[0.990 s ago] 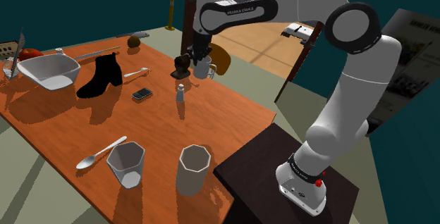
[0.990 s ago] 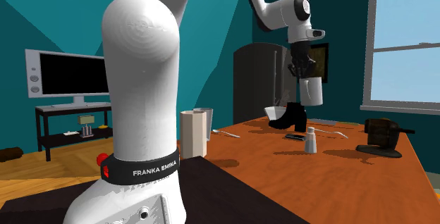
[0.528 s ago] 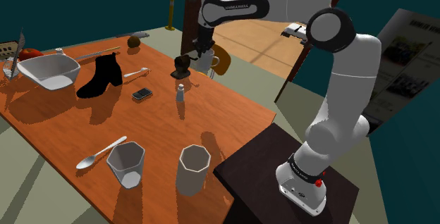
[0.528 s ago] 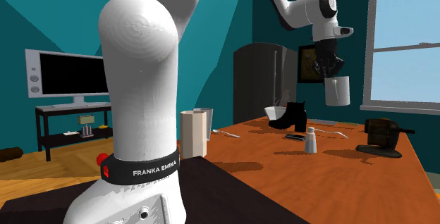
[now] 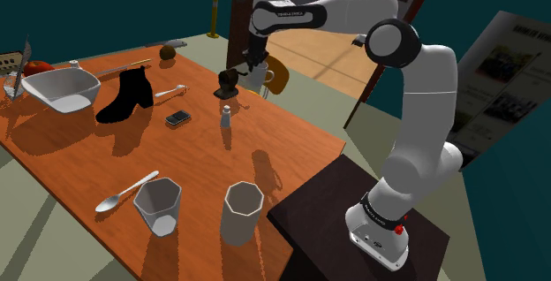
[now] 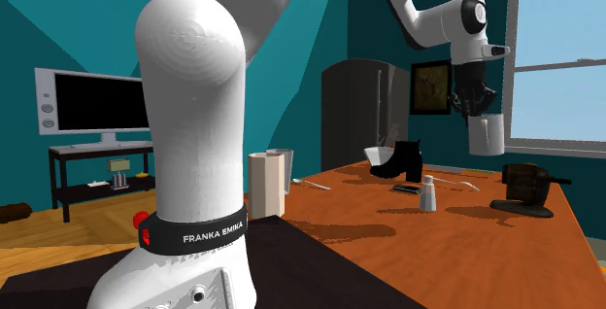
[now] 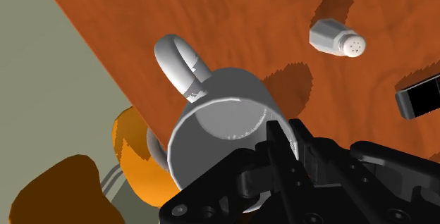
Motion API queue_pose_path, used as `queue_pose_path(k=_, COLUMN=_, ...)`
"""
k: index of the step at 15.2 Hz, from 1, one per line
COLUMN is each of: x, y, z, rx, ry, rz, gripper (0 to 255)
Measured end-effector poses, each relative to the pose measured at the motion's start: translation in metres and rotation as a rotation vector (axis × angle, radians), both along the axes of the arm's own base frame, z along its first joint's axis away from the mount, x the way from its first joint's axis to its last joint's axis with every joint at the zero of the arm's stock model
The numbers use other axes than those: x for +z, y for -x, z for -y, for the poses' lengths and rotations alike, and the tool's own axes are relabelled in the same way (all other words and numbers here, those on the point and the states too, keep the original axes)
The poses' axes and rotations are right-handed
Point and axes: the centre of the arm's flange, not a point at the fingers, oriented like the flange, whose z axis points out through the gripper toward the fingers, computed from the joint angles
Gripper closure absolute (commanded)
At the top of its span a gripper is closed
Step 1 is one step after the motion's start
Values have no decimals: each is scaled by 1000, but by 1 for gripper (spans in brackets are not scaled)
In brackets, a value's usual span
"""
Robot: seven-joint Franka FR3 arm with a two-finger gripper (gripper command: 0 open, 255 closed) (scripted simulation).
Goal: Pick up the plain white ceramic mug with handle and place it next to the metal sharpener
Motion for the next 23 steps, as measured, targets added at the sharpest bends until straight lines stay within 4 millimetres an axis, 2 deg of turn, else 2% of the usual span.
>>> queue_pose_path(k=23, x=-123, y=0, z=1, rx=0, ry=0, rz=0, gripper=255)
